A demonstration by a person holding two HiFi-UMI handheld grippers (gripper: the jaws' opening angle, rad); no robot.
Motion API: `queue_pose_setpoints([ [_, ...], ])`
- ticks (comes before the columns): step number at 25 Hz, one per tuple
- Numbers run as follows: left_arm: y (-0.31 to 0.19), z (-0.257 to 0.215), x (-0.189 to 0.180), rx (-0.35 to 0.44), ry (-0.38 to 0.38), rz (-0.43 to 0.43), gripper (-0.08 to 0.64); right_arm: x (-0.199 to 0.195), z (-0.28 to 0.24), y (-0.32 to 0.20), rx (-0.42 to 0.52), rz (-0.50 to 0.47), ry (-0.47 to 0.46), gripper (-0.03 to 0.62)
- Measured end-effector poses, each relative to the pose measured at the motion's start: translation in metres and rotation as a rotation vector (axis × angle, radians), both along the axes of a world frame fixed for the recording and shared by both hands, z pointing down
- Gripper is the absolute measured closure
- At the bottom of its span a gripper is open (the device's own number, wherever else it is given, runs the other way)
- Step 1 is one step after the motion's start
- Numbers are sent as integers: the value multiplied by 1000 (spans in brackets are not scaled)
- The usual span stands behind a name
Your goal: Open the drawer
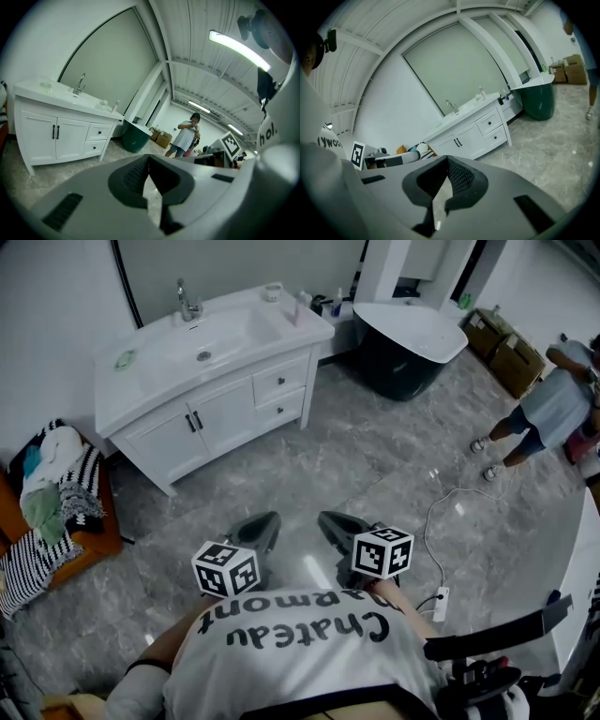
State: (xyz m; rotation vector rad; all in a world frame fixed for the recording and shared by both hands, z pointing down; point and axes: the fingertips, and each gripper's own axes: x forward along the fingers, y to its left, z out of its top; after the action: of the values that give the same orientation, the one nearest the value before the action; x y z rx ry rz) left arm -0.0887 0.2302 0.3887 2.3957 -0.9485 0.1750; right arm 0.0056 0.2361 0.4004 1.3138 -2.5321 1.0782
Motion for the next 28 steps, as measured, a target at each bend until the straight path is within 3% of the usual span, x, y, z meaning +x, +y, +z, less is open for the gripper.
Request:
queue_pose_setpoints([
  [11,4,-2,23,14,23,34,551,14,14,-2,-56,-14,17,581],
  [19,-49,5,28,18,-17,-88,551,24,16,-54,-40,-113,29,581],
  [28,-135,-9,63,49,-13,-245,551,64,-2,-159,-1,-260,66,581],
])
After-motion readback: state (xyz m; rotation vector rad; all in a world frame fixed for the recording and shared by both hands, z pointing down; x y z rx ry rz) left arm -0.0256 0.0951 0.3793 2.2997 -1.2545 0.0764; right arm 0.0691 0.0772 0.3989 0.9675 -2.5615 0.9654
